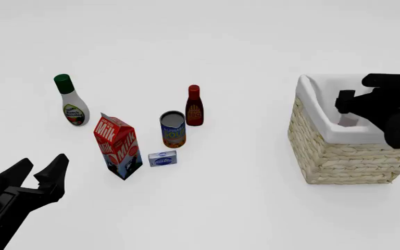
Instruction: Pick the ketchup and place it in the basket.
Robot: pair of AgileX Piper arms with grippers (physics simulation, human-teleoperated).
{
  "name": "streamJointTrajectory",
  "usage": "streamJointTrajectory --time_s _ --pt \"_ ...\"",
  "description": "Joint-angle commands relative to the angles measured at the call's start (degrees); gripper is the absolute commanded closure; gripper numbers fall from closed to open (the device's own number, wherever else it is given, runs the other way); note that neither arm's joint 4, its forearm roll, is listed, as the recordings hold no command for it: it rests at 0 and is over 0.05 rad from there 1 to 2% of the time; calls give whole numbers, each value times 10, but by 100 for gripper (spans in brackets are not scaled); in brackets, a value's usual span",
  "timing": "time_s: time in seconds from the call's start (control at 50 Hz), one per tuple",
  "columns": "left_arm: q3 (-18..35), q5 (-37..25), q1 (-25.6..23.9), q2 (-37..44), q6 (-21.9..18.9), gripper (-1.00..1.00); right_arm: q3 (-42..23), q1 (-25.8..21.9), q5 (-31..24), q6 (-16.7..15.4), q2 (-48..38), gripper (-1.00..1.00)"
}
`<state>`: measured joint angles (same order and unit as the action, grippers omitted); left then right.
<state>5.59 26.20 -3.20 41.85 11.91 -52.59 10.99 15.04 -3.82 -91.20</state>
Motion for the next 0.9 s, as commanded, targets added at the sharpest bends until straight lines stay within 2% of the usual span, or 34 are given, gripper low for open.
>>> streamJointTrajectory --time_s 0.02,0.36,0.44,0.48,0.62,0.64,0.86,0.88,0.9 --pt "-1 -1 0 -4 2 -100 2 -3 -10 0 27 -100" --pt "-1 -6 0 -12 3 -100 23 -31 -48 11 132 -100" --pt "-2 -6 -1 -14 5 -100 40 -36 -45 28 160 -100" --pt "-3 -5 -2 -13 5 -100 54 -35 -42 24 174 -100" --pt "-4 -10 -2 -22 7 -100 89 -40 -34 42 212 -100" --pt "-5 -10 -3 -24 9 -100 98 -43 -29 60 224 -100" --pt "-8 -7 -14 -28 9 -100 171 -25 -16 40 324 -100" --pt "-8 -8 -15 -30 10 -100 179 -17 -13 25 331 -100" --pt "-9 -5 -16 -28 9 -100 191 -8 -6 30 348 -100"
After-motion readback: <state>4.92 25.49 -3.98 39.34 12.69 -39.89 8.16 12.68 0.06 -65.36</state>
